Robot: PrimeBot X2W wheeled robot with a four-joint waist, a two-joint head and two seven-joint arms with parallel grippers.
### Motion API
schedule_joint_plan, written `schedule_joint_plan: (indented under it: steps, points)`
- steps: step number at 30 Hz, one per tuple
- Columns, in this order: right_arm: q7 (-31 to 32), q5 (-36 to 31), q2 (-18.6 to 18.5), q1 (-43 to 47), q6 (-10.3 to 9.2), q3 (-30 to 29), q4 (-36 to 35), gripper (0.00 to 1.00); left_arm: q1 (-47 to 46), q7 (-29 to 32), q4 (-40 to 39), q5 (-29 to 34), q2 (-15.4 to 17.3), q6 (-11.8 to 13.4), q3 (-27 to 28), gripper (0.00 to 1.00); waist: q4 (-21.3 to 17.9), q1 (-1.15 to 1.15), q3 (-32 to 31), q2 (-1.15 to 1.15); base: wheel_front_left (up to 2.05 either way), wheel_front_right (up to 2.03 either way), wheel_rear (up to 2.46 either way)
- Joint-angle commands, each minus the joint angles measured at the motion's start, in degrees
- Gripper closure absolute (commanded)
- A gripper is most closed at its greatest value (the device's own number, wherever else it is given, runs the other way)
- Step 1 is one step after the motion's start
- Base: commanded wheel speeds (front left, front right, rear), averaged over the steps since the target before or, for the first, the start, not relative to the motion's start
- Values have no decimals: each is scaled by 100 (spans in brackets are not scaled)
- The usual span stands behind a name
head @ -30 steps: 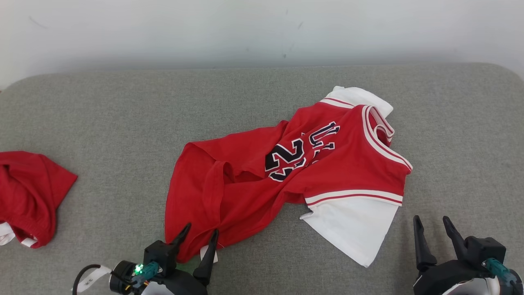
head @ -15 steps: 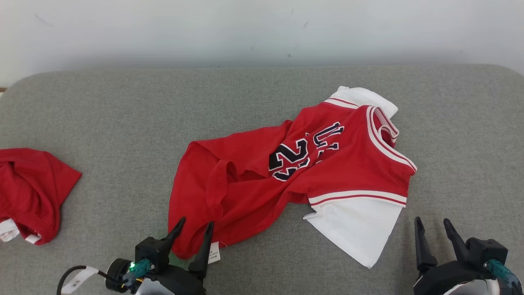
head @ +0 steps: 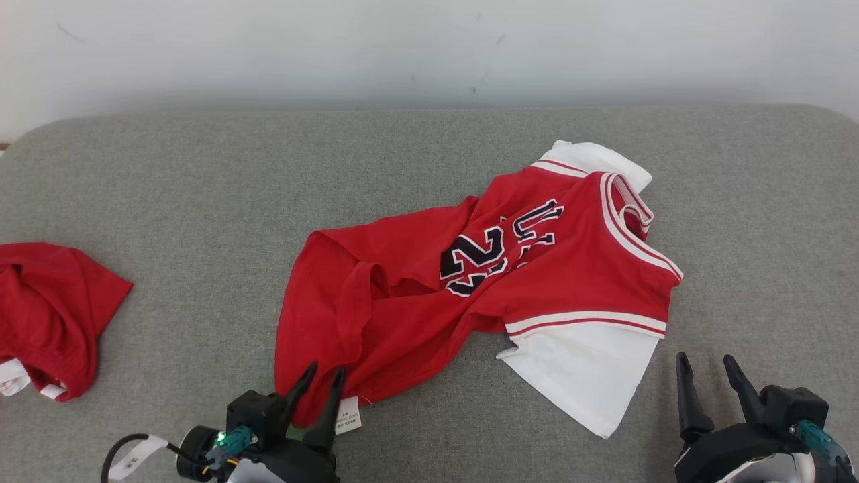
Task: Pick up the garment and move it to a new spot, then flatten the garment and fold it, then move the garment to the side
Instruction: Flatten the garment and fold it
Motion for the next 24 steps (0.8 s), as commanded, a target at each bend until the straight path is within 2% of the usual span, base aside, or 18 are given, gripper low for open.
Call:
schedule_joint_plan:
  steps: [1, 4, 5, 6, 7, 11, 16, 24]
  points:
    - [-1, 35, 7, 18, -4, -1, 5, 0, 12, -7, 64, 27, 8, 13, 12, 48, -1, 0, 8, 0, 0, 0, 0]
    - [-1, 31, 21, 19, -4, -16, 4, 0, -33, -7, 120, 61, 7, 3, 10, 61, 1, 0, 17, 0, 0, 0, 0]
    - [-2, 31, 28, 17, -4, -20, -1, 0, -47, -7, 126, 65, 7, -5, 9, 72, 3, 0, 21, 0, 0, 0, 0]
    - [-2, 33, 29, 13, -4, -22, -10, 0, -78, -7, 14, 51, 8, -15, 35, 91, 5, 0, 25, 0, 0, 0, 0]
    - [-2, 34, 29, 6, -4, -22, -21, 0, -108, -9, -150, 49, 7, -34, 71, 100, 7, 0, 31, 0, 0, 0, 0]
    - [-2, 46, 14, 23, -4, -41, -37, 0, 42, -7, -508, 19, 10, -23, 251, 100, 52, 0, 33, 0, 0, 0, 0]
    - [-1, 58, 10, 66, -4, -46, 0, 0, 148, -7, -438, -107, 5, 61, 463, 100, 113, 0, 22, 0, 0, 0, 0]
    - [-1, 64, 19, 10, -4, -39, 28, 0, 148, -7, -532, 63, 6, -149, 251, 100, 204, 0, 52, 0, 0, 0, 0]
